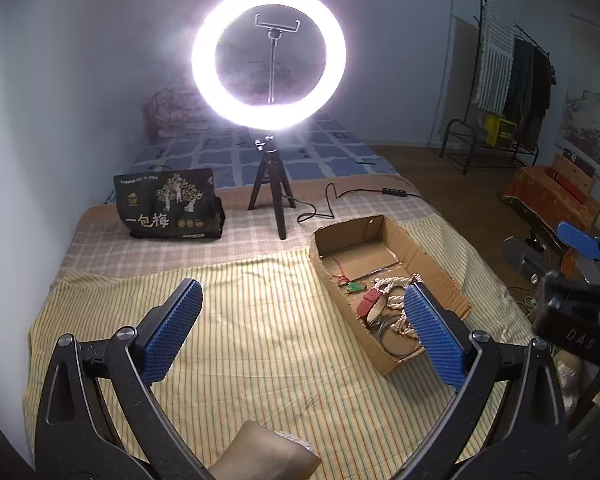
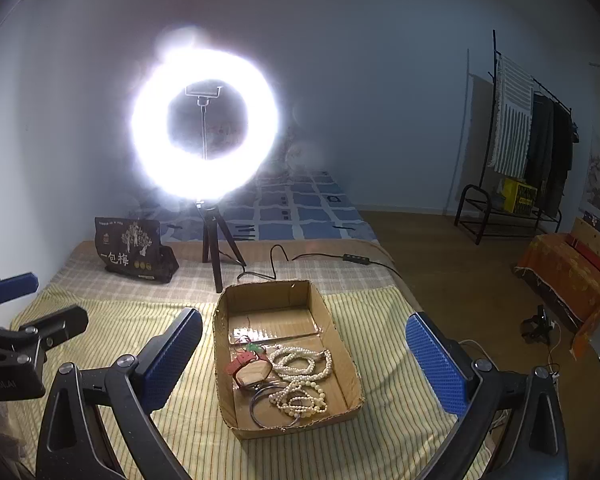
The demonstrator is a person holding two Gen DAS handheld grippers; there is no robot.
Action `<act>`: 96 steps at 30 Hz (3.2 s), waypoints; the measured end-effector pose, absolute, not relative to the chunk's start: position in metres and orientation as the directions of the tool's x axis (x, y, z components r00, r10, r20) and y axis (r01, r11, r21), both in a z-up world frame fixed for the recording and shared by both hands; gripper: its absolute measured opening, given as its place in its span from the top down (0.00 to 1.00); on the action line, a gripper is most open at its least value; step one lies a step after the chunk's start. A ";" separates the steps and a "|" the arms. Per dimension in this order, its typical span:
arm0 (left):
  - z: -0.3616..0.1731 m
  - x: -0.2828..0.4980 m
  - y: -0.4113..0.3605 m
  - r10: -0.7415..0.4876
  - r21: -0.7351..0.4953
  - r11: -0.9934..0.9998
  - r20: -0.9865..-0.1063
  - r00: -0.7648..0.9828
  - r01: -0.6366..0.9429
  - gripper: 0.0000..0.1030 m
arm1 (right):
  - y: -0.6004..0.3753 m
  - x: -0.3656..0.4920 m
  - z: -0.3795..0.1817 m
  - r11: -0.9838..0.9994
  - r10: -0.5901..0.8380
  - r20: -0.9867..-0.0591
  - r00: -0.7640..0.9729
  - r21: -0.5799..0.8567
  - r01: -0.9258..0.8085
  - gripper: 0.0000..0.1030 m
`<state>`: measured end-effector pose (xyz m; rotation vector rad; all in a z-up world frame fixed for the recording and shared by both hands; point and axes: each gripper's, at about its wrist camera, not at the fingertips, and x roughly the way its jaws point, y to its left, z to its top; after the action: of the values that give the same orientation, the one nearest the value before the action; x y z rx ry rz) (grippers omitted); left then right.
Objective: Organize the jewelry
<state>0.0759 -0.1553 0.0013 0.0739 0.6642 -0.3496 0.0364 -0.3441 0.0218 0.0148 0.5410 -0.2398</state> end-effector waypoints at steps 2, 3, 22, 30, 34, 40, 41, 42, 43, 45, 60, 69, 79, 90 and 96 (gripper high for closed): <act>0.002 0.072 -0.154 -0.276 -0.014 0.942 -0.599 0.751 0.335 0.01 | -0.345 0.035 0.022 0.971 -0.224 -0.508 0.832 -0.044 0.234 0.00; 0.003 0.070 -0.154 -0.265 0.005 0.943 -0.591 0.762 0.332 0.00 | -0.345 0.035 0.023 0.971 -0.223 -0.507 0.833 -0.041 0.235 0.00; -0.004 0.058 -0.154 -0.245 0.067 0.933 -0.605 0.758 0.355 0.00 | -0.341 0.035 0.021 0.972 -0.220 -0.514 0.829 -0.046 0.229 0.00; 0.000 0.056 -0.155 -0.256 0.063 0.931 -0.590 0.766 0.359 0.00 | -0.339 0.036 0.019 0.973 -0.218 -0.514 0.829 -0.048 0.226 0.00; 0.001 0.056 -0.155 -0.258 0.060 0.931 -0.589 0.766 0.360 0.00 | -0.339 0.036 0.020 0.973 -0.219 -0.514 0.829 -0.049 0.227 0.00; 0.003 0.055 -0.155 -0.259 0.064 0.929 -0.587 0.767 0.363 0.00 | -0.340 0.036 0.020 0.973 -0.218 -0.514 0.830 -0.048 0.226 0.00; 0.002 0.055 -0.155 -0.260 0.063 0.930 -0.588 0.766 0.363 0.00 | -0.339 0.036 0.020 0.973 -0.218 -0.514 0.829 -0.049 0.226 0.00; 0.002 0.055 -0.155 -0.261 0.062 0.929 -0.588 0.766 0.364 0.00 | -0.339 0.036 0.019 0.973 -0.218 -0.514 0.829 -0.050 0.225 0.00; 0.003 0.055 -0.155 -0.261 0.062 0.929 -0.588 0.765 0.365 0.00 | -0.339 0.036 0.019 0.973 -0.218 -0.515 0.829 -0.051 0.224 0.00; 0.003 0.055 -0.155 -0.260 0.064 0.929 -0.588 0.766 0.364 0.00 | -0.340 0.035 0.018 0.974 -0.217 -0.516 0.829 -0.052 0.222 0.00; 0.004 0.053 -0.157 -0.262 0.064 0.928 -0.588 0.765 0.367 0.00 | -0.343 0.034 0.017 0.975 -0.215 -0.517 0.828 -0.057 0.217 0.00; 0.004 0.053 -0.157 -0.262 0.062 0.929 -0.588 0.765 0.366 0.00 | -0.346 0.034 0.016 0.975 -0.213 -0.520 0.827 -0.057 0.215 0.00; 0.003 0.054 -0.158 -0.260 0.064 0.929 -0.589 0.765 0.364 0.00 | -0.346 0.033 0.015 0.975 -0.212 -0.522 0.826 -0.058 0.213 0.00; 0.003 0.053 -0.156 -0.253 0.066 0.931 -0.589 0.768 0.358 0.00 | -0.350 0.034 0.011 0.976 -0.207 -0.533 0.820 -0.060 0.208 0.00; 0.003 0.049 -0.155 -0.235 0.097 0.934 -0.563 0.793 0.345 0.00 | -0.350 0.036 0.010 0.977 -0.204 -0.539 0.817 -0.063 0.203 0.00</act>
<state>0.0493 -0.1551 0.0032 0.1988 0.5769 -0.3138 0.0356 -0.3495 0.0105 -0.0029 0.5754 -0.2171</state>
